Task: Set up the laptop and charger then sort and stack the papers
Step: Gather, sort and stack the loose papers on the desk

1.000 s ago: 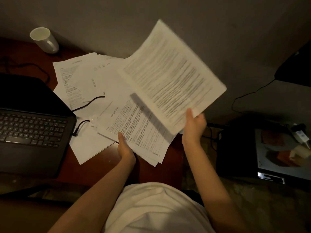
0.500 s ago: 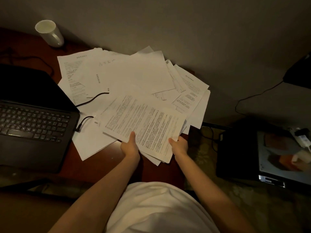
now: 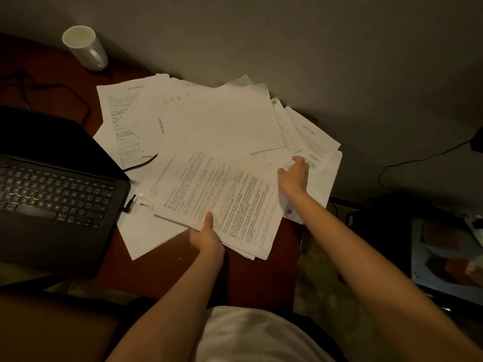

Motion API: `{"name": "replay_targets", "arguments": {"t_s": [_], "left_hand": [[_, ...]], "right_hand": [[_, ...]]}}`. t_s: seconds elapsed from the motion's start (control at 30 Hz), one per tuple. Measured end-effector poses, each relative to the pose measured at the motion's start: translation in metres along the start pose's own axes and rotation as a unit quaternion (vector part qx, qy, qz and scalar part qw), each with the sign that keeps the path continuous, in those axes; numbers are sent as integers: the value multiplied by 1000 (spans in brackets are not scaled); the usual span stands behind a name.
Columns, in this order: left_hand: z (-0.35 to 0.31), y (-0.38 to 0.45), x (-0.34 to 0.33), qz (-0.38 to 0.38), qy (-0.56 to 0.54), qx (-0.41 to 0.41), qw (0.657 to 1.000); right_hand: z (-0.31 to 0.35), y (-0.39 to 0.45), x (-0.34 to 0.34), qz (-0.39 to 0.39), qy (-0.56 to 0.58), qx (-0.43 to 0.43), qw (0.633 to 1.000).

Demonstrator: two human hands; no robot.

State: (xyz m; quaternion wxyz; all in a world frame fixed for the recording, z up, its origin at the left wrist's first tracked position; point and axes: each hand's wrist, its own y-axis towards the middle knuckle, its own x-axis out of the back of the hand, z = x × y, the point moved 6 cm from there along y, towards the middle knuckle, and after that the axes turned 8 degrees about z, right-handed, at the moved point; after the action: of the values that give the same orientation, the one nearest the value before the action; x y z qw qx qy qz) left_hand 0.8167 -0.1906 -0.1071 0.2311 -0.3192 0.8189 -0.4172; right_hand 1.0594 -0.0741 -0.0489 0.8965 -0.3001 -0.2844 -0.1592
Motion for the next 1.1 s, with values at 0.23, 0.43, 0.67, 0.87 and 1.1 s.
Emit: {"name": "replay_targets", "arguments": {"t_s": [0.23,0.43,0.67,0.87,1.1], "left_hand": [[0,6,-8,-21,-6,-24,999],[2,9,-9,-37,2,-21,999],[3,12,-10,-48,6,-26,998],[3,13,-10,-41,2,-21,999],[0,9,-11,-20,-15,-23,999]], "right_hand": [[51,74,-10,52,-63,14,997],[55,110,-18,41,-20,-52,998],[63,134,-22,159,8,-40,986],[86,123,-3,85,-255,67,961],[94,96,65,-67,-192,139,969]]}}
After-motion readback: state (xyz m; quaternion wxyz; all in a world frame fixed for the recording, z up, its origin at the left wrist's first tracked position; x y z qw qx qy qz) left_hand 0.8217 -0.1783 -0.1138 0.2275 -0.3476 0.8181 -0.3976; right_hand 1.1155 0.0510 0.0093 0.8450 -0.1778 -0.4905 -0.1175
